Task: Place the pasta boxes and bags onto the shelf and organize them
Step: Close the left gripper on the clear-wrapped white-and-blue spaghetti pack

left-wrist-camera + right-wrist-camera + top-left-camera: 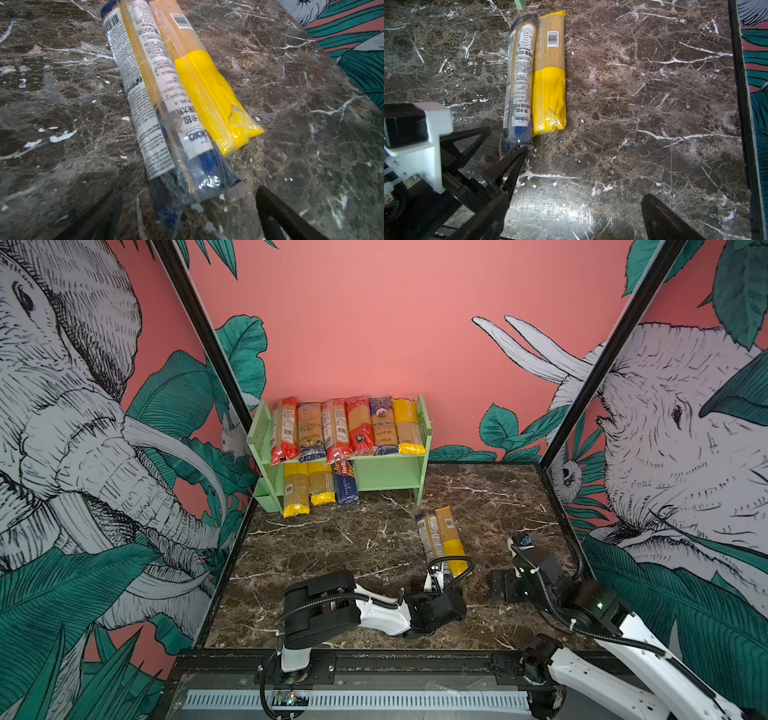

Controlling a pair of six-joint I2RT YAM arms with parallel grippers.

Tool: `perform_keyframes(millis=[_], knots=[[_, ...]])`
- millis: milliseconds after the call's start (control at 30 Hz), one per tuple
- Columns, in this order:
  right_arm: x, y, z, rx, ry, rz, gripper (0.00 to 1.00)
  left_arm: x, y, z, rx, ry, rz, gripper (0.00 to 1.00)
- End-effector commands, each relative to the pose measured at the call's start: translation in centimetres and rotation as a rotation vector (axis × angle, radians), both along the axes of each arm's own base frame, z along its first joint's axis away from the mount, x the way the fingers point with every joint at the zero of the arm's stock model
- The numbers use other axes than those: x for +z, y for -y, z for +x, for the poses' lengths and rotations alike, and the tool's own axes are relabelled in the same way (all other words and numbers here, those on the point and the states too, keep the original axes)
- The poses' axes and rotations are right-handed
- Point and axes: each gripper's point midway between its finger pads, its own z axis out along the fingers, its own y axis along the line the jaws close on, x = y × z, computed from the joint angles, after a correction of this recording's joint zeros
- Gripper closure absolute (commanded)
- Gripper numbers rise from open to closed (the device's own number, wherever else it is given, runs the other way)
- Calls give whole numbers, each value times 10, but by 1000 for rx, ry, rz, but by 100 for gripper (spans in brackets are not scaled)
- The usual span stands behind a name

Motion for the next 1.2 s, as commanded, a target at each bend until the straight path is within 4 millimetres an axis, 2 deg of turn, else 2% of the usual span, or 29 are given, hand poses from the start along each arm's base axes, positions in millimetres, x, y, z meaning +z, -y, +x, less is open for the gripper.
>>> perform_keyframes(millis=[0,267,733,900,1000,1167], knots=[[1,-2,2,3,14,8,1,8,2,8,31,8,-27,1],[0,-2,2,6,13,6,1,1,-2,11,52,-13,-13,1],[-1,-4,2,13,9,5,1,-11,12,19,36,-62,-14,1],[-1,-5,4,15,9,1,1,-26,-1,25,85,-124,33,4],[-2,-6,5,17,9,-3,1,-32,-14,25,109,-139,28,13],[-1,-6,7,19,11,-13,1,-28,-44,25,156,-125,64,29]])
